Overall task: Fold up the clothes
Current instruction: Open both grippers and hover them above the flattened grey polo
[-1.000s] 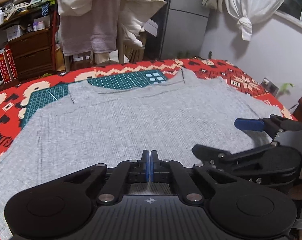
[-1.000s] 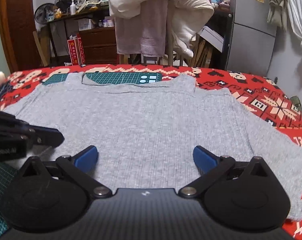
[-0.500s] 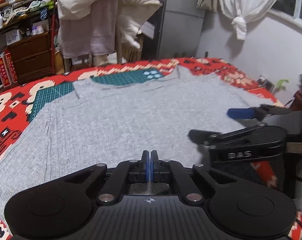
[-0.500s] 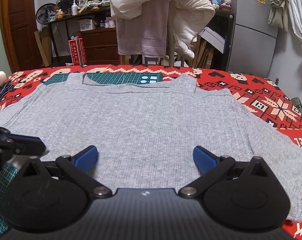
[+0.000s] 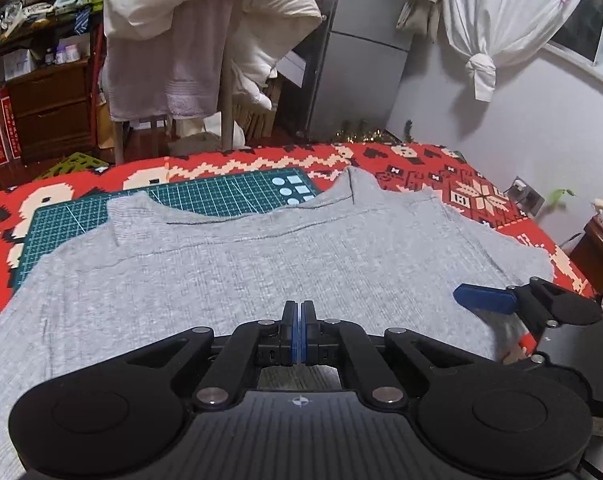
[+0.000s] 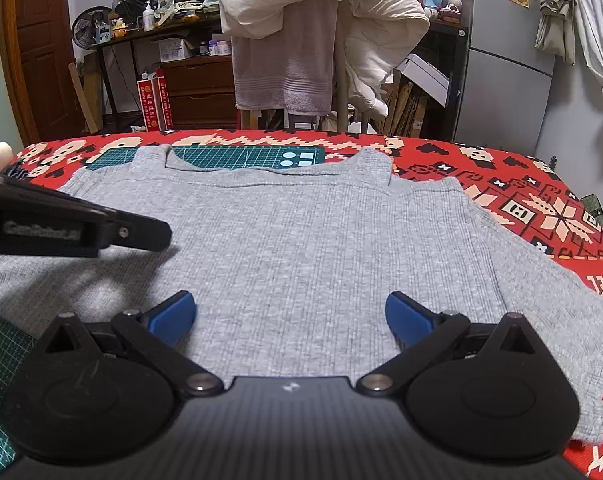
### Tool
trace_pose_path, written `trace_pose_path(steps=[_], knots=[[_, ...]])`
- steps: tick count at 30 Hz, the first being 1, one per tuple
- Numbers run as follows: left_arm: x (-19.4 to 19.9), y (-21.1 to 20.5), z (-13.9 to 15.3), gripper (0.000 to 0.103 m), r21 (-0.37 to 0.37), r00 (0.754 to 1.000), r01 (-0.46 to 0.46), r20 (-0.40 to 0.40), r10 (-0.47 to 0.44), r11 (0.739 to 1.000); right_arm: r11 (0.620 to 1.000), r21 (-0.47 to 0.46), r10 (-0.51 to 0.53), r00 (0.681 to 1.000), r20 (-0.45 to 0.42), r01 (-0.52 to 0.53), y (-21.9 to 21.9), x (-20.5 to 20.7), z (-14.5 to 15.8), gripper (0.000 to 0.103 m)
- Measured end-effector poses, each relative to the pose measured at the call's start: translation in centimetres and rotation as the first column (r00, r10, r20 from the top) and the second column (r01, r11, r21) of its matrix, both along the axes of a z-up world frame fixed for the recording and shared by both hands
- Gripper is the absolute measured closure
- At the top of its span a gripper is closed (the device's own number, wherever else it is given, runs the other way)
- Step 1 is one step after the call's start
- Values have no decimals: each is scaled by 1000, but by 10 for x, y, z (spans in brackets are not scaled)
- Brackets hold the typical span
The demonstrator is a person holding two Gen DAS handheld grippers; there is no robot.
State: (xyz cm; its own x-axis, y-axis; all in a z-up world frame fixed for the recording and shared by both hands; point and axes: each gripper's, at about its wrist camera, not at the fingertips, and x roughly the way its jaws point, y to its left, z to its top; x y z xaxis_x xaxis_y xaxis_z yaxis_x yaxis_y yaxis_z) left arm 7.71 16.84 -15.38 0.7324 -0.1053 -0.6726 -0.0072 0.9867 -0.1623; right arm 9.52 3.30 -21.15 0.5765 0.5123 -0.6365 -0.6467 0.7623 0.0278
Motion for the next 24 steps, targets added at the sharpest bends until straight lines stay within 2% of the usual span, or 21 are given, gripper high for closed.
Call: trace_pose_path(steps=[6,13,18,24], knots=[[-11,6,-8,102,-6,1000,-3,-21,3,1000,1000,0,0,1000,0,0,0,0,0,1],[-29,9,-3,102,-25,1000,-13,-18,13,1000,1000,0,0,1000,0,0,0,0,0,1],[-47,4,-4,101,-1,1000,1,-19,-1,1000,1000,0,1,1000,0,-1,0,0,0,0],[-59,10,-8,101,5,999,-26,-33,26,1000,1000,0,2,1000,-1,-2,0,0,0,0]])
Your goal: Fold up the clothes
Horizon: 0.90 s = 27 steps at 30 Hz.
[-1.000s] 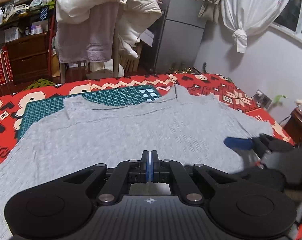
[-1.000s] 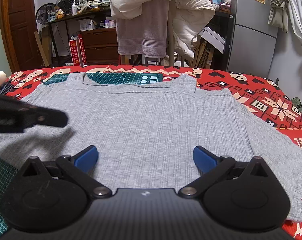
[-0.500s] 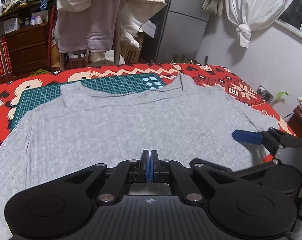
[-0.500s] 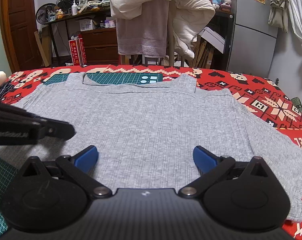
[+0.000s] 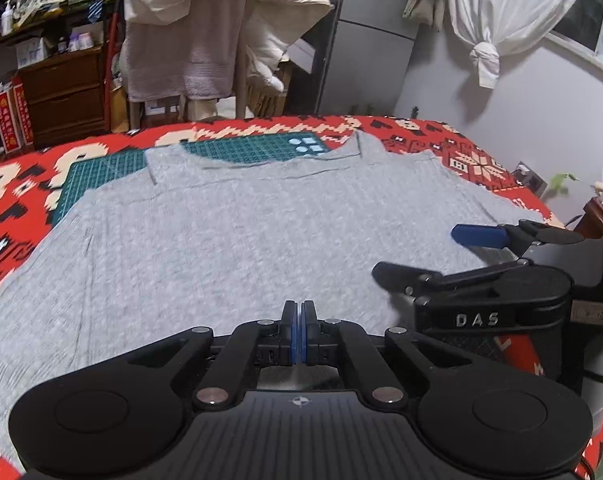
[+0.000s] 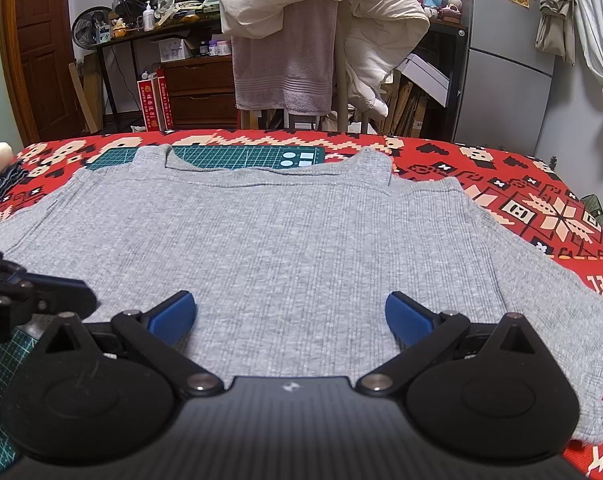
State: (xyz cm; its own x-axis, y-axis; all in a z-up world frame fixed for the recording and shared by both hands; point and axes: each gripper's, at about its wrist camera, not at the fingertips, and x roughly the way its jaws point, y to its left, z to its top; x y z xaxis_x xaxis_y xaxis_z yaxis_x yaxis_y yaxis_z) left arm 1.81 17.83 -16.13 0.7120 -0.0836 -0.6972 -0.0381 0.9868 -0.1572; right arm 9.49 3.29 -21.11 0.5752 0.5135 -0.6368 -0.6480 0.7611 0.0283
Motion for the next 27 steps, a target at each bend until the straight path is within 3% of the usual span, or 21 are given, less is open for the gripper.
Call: trace_pose_path(steps=[10,27], knots=[[-20,19,0,101,-33,999,-38,-9,38,999,1000,0,1,1000,0,-1,0,0,0,0],[-19,22,-1,101,-63,998,-56,-13,55,996,1000,0,4,1000,-2,-4,0,1,0,0]])
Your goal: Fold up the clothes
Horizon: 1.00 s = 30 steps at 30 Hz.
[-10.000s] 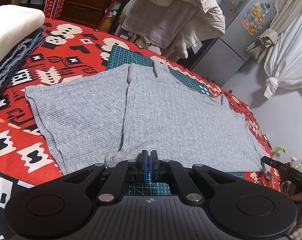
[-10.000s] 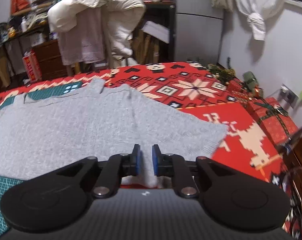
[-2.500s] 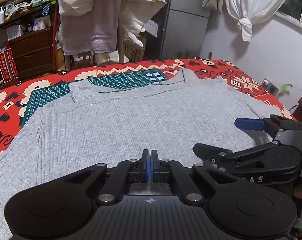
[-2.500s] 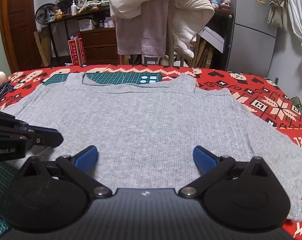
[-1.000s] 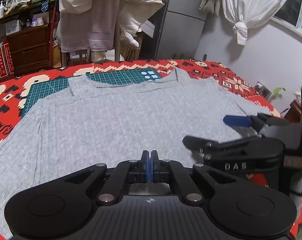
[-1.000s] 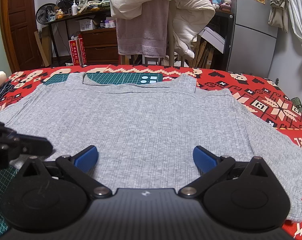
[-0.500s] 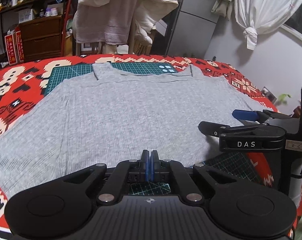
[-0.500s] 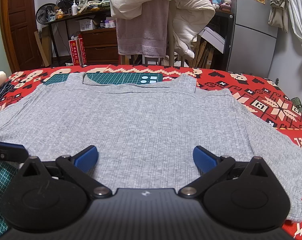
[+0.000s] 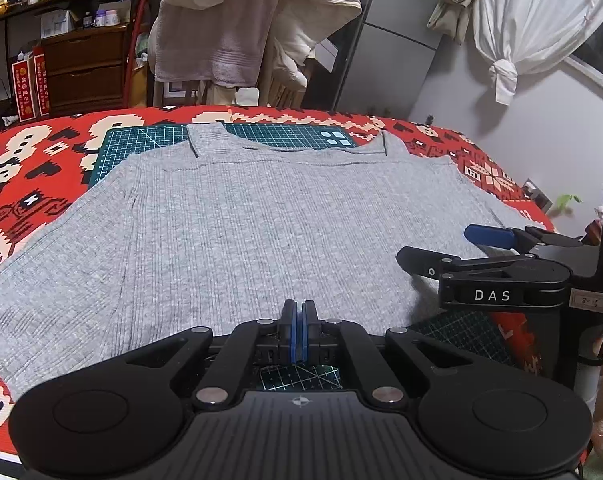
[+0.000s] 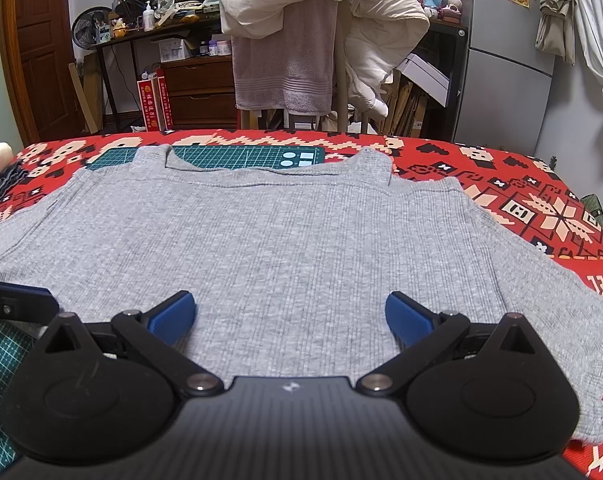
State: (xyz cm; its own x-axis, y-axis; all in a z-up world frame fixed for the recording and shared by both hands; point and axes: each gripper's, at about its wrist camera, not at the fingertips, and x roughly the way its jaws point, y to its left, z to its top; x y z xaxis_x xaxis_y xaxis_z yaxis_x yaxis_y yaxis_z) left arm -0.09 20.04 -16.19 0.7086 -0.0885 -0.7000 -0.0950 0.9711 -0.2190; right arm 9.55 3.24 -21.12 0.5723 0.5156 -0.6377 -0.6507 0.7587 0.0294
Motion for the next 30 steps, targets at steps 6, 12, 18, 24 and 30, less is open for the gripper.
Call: trace_pose_path(steps=[6,12,18,24,30], knots=[[2,1,0,101,-6,1000,-8,4,8,1000,1000,-2,0,1000,1,0,1,0,0,0],[-4,6,10,100,22,999,-34,34,33,999,1000,-3,-1,1000,0,1,1,-1,0,0],[-9,41,25,100,12,987,-144,67,143,990,1000,-7,-3,1000,3,3,2,-2,0,0],[8,82,33,100,0,975,-211,67,211,977,1000,6,7,1000,0,-7,1,-4,4,17],[30,104,26,100,4,975,-220,35,220,975,998,60,11,999,-32,-9,3,-4,25,59]])
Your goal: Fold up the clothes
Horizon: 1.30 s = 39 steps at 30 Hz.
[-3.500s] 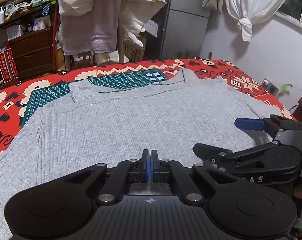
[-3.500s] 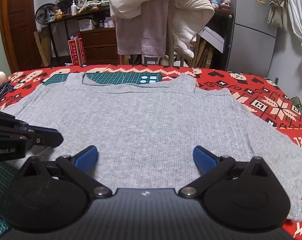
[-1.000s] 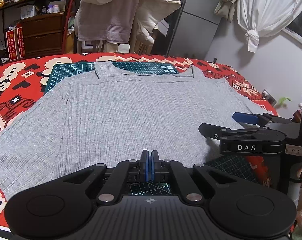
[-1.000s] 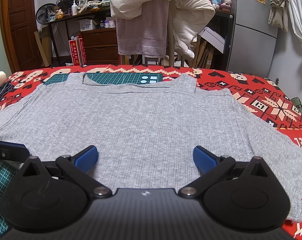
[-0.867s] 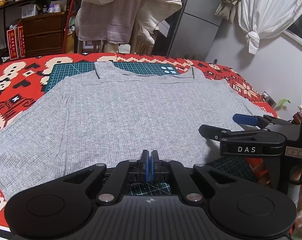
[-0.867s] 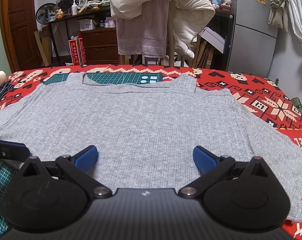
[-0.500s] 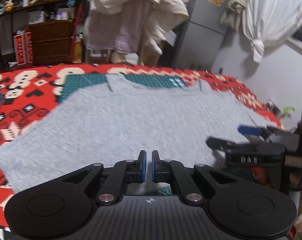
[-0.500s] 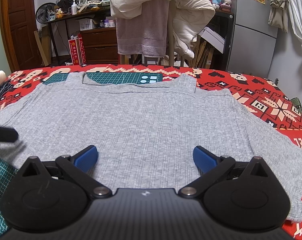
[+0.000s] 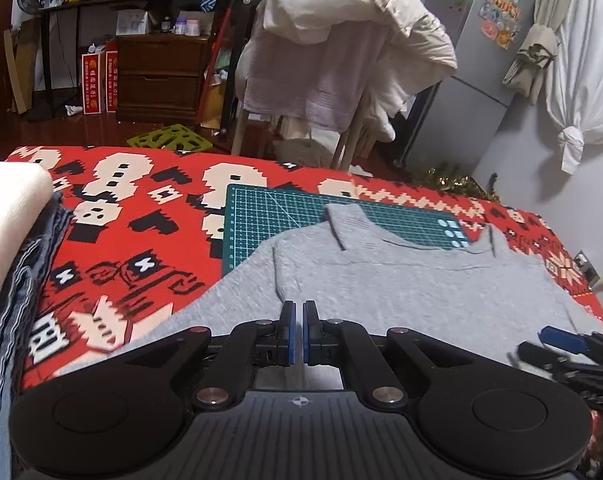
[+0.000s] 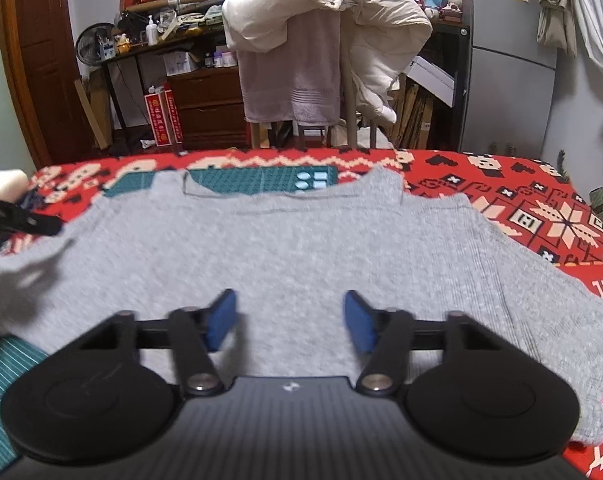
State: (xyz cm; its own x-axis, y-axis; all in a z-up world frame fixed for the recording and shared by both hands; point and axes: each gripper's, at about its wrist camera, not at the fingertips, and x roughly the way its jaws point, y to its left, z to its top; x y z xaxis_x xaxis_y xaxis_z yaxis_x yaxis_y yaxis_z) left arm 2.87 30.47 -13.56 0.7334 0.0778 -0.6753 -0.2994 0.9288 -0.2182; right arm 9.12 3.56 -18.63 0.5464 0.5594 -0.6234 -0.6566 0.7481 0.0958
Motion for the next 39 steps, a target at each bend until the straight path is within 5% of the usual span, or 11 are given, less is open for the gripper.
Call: trace_pose_path(steps=[4,15,20,23,32,39], knots=[[10,8,-4,100,-20,1000,-10,4,10,1000,1000,13,15,1000,-2,-15,7,-3,15,68],[15,15,-20,102,-53,1000,13,-9,-13,999,991,45,129,992,14,-130,49,-16,53,69],[11,10,-16,103,30,1000,0,25,0,1000,981,79,182,983,-35,-178,79,-15,62,83],[12,12,-16,103,36,1000,-5,19,4,999,978,78,200,977,-77,-194,101,-9,61,92],[12,24,-22,102,-67,999,-33,-1,33,997,948,115,315,922,-225,-296,180,3,43,97],[10,26,-23,102,-98,999,-35,0,35,995,951,102,308,894,-326,-291,228,20,15,101]])
